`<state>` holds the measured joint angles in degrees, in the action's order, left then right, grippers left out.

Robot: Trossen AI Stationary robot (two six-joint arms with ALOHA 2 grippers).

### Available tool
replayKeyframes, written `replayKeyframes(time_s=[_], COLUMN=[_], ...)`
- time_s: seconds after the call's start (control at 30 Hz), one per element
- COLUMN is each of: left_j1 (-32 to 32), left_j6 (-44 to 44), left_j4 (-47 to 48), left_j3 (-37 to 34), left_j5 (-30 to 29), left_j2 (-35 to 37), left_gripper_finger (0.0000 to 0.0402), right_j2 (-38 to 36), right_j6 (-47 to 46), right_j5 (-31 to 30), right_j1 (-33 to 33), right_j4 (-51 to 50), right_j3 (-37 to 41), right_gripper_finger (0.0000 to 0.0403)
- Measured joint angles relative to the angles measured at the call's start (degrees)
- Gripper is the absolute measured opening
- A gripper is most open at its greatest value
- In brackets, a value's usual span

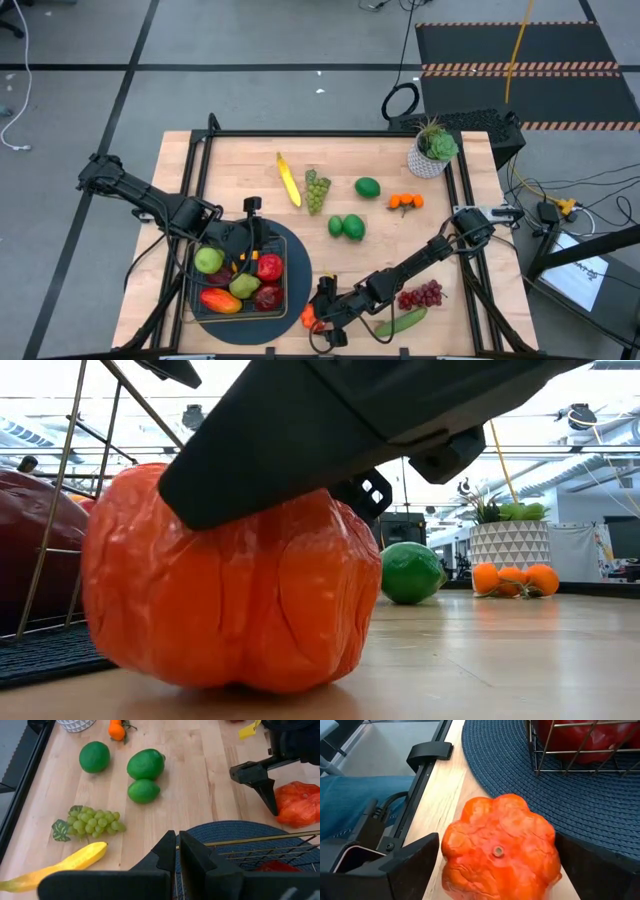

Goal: Build produce basket
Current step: Put the tangerine into the gold wire basket

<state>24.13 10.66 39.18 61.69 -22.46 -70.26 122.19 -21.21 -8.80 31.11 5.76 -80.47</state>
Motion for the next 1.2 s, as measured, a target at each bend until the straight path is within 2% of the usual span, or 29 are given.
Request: replayKeyframes(time_s=[0.27,0.53,0.77,1.07,1.2], left_j1=[0.0,0.0,0.0,0.0,0.0], left_j6=[-0.1,-0.2,-0.2,-0.2,-0.2], left_j4=[0.0,0.0,0.0,-0.5,-2.1], left_j3=[0.0,0.0,0.0,0.0,0.0], left_j5=[0.0,0.1,0.1,0.1,0.1], left_j2=[0.0,0.0,0.0,0.0,0.0], left_gripper_finger=[0.0026,0.0026,0.0026,0.0026,0.0026], right_j2=[0.0,-1.3,-8.6,-22.0,-28.3], right_j6=[0.2,-0.3,0.6,2.5,7.0], right_j5=[0.1,0.1,0.0,-0.5,-4.9], right_j1=[0.0,-0.5,0.0,1.7,3.3], right_j4=[-0.2,-0.6,-3.3,-8.6,-8.6], right_j3=[0.0,0.1,0.1,0.7,3.1], right_gripper_finger=[0.0323,0.0333,0.0331,0.0330,0.0330])
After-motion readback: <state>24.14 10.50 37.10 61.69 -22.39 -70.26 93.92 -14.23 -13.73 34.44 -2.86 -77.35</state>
